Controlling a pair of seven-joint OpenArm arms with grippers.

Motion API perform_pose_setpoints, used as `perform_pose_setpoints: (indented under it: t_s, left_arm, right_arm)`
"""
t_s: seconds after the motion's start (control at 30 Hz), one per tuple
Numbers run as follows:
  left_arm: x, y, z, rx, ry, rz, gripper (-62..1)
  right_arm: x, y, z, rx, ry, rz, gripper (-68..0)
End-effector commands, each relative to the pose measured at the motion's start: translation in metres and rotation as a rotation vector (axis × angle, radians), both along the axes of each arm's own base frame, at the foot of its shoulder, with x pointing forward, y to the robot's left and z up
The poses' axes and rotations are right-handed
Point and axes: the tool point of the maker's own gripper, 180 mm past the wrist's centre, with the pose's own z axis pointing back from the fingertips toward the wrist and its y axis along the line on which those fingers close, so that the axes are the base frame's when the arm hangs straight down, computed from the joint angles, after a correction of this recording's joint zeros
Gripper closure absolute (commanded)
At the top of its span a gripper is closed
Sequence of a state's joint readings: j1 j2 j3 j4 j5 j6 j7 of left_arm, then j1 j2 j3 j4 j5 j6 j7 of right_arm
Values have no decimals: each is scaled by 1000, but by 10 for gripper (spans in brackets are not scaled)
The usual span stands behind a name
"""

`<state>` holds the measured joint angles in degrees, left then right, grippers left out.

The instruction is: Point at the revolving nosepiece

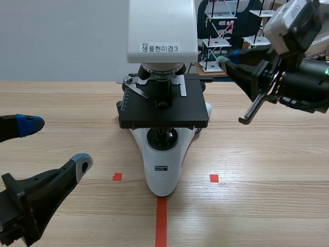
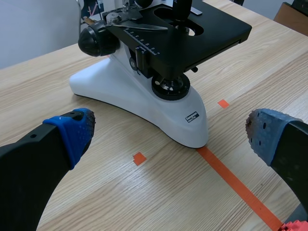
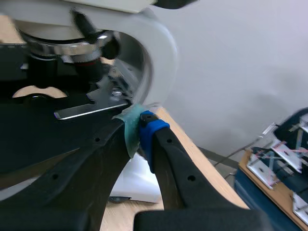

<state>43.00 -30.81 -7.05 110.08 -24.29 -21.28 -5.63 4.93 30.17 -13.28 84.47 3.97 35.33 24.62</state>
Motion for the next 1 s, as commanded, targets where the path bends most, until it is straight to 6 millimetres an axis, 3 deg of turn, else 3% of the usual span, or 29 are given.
perform_pose_setpoints:
  t_s: [0.0,0.97]
  left_arm:
    - [1,-1,5,-20,-15,2,-623]
    - [1,-1,5,-20,-15,2,-623]
  right_arm:
    - [-1,4,9,6,-28,26,0]
    - [-3,8,9,11,-30,41,0]
